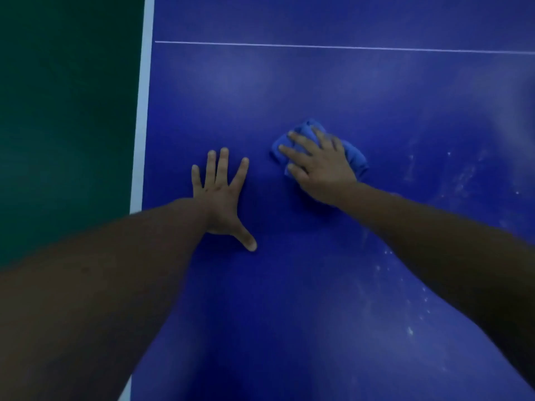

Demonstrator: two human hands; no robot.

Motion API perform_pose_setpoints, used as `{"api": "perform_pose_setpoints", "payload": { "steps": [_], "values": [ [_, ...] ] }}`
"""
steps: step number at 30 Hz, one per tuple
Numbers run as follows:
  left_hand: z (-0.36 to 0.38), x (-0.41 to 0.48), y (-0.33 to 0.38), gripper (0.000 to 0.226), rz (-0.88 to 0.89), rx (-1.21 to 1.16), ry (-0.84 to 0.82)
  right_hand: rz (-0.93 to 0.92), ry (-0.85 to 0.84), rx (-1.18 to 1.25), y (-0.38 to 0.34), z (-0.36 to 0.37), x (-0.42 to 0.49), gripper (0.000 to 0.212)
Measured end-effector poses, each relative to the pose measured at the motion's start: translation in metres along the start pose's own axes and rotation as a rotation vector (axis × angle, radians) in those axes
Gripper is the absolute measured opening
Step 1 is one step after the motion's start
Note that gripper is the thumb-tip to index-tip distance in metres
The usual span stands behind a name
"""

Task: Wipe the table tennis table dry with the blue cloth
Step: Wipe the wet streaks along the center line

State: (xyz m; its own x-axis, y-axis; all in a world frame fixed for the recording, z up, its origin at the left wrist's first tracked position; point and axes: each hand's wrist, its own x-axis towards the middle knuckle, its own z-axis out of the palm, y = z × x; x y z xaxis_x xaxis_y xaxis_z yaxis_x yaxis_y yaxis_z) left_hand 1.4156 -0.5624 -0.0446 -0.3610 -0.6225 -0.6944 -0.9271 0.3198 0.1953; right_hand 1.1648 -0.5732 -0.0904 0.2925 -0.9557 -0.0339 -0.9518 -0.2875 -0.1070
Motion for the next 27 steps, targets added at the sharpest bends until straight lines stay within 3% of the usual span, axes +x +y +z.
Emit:
{"api": "perform_pose_setpoints", "payload": {
  "steps": [3,6,9,11,14,16,18,23,27],
  "values": [
    [0.021,-0.019,-0.014,0.160,0.099,-0.065,0.158,-0.170,-0.063,-0.004,-0.065,0.011,-0.079,0.050],
    [0.073,-0.066,-0.035,0.123,0.236,-0.054,0.221,-0.491,-0.190,0.043,-0.127,0.019,-0.184,0.047],
    [0.133,-0.117,-0.050,0.096,0.186,-0.133,0.292,-0.727,-0.304,0.003,-0.129,0.017,-0.204,0.046],
    [0.160,-0.138,-0.056,0.087,0.130,-0.166,0.372,-0.564,-0.286,-0.050,-0.117,0.016,-0.158,0.046],
    [0.190,-0.166,-0.064,0.081,0.055,-0.174,0.394,0.016,-0.225,0.036,-0.112,0.002,-0.088,0.050],
    [0.200,-0.177,-0.068,0.080,0.013,-0.207,0.399,0.181,-0.205,0.093,-0.129,-0.001,-0.069,0.051],
    [0.210,-0.186,-0.073,0.079,0.014,-0.235,0.408,0.145,-0.185,0.080,-0.170,0.005,-0.076,0.051],
    [0.231,-0.217,-0.097,0.076,0.075,-0.293,0.436,-0.289,-0.223,0.072,-0.313,0.035,-0.213,0.050],
    [0.249,-0.250,-0.110,0.074,0.140,-0.285,0.352,-0.497,-0.327,0.047,-0.325,0.035,-0.281,0.046]
  ]
}}
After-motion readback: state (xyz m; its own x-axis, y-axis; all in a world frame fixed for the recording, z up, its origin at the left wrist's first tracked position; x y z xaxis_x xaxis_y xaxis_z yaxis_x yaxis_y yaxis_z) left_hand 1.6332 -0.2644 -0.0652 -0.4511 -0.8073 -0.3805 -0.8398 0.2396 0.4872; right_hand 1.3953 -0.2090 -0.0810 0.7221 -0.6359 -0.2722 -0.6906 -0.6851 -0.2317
